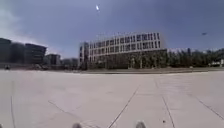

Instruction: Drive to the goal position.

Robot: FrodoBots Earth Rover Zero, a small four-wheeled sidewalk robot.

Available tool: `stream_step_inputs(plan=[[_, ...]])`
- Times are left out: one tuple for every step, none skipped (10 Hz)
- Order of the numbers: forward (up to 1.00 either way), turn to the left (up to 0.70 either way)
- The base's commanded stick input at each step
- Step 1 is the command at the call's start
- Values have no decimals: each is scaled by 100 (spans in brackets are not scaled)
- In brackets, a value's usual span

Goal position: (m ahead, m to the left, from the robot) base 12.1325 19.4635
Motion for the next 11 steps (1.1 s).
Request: stream_step_inputs(plan=[[45, 30], [45, 30], [45, 30], [45, 30], [45, 30], [45, 30], [45, 30], [45, 30], [45, 30], [45, 30], [45, 30]])
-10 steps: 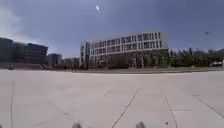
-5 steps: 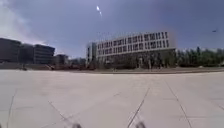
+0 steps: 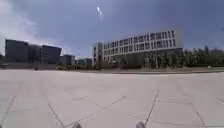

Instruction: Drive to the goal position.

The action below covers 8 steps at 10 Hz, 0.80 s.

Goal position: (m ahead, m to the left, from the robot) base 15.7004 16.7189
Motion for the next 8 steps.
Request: stream_step_inputs(plan=[[45, 30], [45, 30], [45, 30], [45, 30], [45, 30], [45, 30], [45, 30], [45, 30]])
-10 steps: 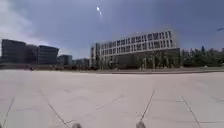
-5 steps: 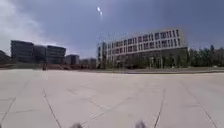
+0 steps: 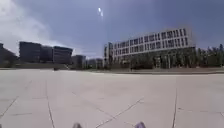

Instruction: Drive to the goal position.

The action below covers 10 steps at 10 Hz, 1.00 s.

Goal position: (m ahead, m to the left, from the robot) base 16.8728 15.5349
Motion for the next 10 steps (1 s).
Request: stream_step_inputs(plan=[[45, 30], [45, 30], [45, 30], [45, 30], [45, 30], [45, 30], [45, 30], [45, 30], [45, 30], [45, 30]])
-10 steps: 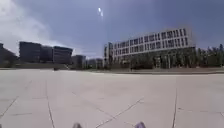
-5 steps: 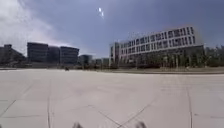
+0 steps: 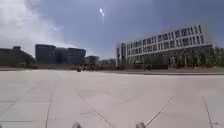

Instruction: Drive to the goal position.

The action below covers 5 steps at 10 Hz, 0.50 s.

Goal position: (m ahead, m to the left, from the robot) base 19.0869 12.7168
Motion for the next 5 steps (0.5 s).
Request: stream_step_inputs(plan=[[45, 30], [45, 30], [45, 30], [45, 30], [45, 30]])
